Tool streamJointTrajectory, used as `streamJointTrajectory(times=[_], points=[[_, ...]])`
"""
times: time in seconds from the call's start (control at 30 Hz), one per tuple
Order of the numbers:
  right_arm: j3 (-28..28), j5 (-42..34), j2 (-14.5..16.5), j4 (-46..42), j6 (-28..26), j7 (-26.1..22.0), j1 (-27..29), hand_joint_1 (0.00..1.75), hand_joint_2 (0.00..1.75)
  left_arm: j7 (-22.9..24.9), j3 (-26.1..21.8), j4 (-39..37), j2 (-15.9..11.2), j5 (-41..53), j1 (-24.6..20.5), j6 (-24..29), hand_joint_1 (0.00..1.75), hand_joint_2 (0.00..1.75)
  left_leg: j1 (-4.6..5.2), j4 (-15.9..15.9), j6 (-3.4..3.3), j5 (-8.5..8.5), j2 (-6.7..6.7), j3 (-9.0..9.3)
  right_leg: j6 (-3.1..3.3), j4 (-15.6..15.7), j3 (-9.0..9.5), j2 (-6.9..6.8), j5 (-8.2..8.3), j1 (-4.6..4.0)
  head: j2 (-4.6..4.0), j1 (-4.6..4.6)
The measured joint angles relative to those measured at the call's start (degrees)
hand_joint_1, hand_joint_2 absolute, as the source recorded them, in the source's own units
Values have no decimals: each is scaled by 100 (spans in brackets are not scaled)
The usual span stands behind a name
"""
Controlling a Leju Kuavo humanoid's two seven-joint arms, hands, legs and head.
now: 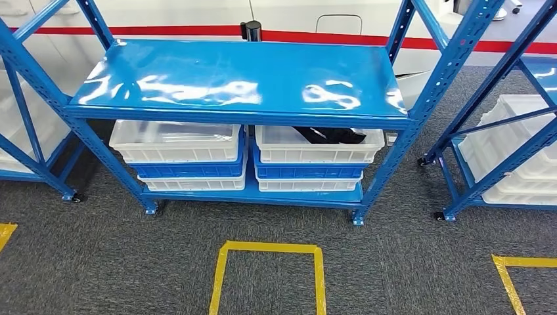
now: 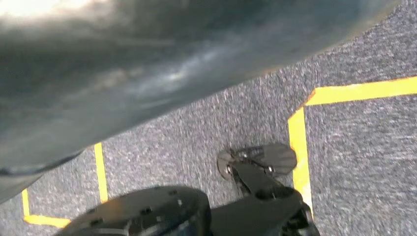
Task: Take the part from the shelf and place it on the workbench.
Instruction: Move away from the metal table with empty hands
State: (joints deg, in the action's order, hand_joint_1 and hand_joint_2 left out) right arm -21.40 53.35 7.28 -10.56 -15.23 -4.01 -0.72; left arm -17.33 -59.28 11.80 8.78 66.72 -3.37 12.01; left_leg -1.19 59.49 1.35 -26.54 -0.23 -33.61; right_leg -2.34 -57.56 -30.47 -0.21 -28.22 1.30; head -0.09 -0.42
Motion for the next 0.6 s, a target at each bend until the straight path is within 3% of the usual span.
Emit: streamJointTrajectory(times=[0.1,0.13,0.23,0.3,0.33,0.4,0.43,0.5,0.6], points=[[1,6,0,0,0,-7,-2,0,0,2,-4,1,-5,-10,2,1,0,0,35,-44,-144,-1,-27,18,-93,-10,9,-9,-34,13,0,12],[1,7,-1,0,0,-9,-2,0,0,2,-5,1,-7,-13,3,1,0,0,36,-60,-193,9,-31,24,-95,-147,-52,-9,-108,12,0,14],[2,18,2,0,2,-16,1,0,0,2,-8,2,-8,-14,0,-1,0,0,64,-73,-298,6,-34,26,-8,-1163,-587,0,-544,-12,0,23],[2,27,5,0,7,-19,9,0,0,3,-13,2,-8,-14,1,-6,0,0,90,-72,-325,-10,-44,30,-4,-1634,-886,3,-654,-23,0,22],[2,29,6,0,8,-20,11,0,0,4,-15,2,-8,-14,2,-12,0,0,100,-71,-330,-15,-55,37,-33,-1554,-883,3,-572,-27,0,23],[1,29,5,0,9,-22,6,0,0,12,-17,2,-8,-13,1,-27,0,0,108,-71,-325,-28,-83,59,-85,-844,-587,3,-244,-49,0,25],[1,29,5,0,8,-24,2,0,0,18,-17,2,-7,-12,0,-32,0,0,126,-65,-308,-43,-95,69,-82,-464,-419,6,-93,-67,0,24],[1,29,6,0,8,-25,-4,0,0,32,-17,1,-7,-10,0,-36,0,0,148,-59,-265,-76,-110,83,-23,-65,-242,14,63,-100,0,21],[1,30,11,0,8,-25,-4,0,0,42,-17,2,-12,-10,3,-36,0,0,139,-47,-181,-124,-104,112,75,-9,-180,18,120,-78,0,20]])
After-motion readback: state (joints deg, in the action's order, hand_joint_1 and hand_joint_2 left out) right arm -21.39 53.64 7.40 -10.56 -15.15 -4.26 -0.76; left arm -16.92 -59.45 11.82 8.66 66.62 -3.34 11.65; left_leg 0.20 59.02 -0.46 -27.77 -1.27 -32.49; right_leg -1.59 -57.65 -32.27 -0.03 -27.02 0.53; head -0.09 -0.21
